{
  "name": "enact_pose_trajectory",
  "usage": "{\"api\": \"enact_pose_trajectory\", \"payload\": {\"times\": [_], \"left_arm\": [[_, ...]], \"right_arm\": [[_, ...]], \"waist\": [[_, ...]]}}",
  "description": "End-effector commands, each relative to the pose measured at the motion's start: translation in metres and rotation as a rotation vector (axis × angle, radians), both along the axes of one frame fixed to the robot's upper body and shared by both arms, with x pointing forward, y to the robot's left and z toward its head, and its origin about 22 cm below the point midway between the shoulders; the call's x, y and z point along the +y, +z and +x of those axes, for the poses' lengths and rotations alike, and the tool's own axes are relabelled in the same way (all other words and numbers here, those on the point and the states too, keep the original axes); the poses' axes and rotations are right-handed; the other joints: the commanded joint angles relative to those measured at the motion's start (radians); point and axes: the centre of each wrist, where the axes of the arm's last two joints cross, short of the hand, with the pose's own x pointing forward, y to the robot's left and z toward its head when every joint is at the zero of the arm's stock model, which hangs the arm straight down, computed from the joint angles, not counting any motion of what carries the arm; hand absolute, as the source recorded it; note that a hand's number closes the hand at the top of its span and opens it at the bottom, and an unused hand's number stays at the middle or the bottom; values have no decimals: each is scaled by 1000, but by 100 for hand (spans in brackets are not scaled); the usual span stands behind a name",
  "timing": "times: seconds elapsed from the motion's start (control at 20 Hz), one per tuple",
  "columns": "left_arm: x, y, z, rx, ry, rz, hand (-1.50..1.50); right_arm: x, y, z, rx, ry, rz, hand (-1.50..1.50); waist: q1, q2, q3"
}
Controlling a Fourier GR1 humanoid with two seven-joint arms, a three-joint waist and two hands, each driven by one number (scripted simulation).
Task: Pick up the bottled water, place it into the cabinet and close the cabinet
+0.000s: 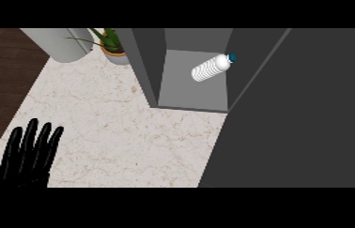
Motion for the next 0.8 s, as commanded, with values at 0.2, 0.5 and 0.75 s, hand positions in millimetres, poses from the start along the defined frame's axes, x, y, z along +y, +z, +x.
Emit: {"api": "enact_pose_trajectory", "payload": {"times": [0.2,0.5,0.75], "left_arm": [[8,5,1,-10,-17,6,-150],[11,4,1,-24,-49,6,-150],[8,8,5,-41,-96,-4,-150]], "right_arm": [[33,-4,15,112,-81,171,150],[41,-19,19,242,16,158,150],[48,-43,18,482,209,133,150]], "waist": [[26,17,1],[64,33,-1],[107,58,0]]}}
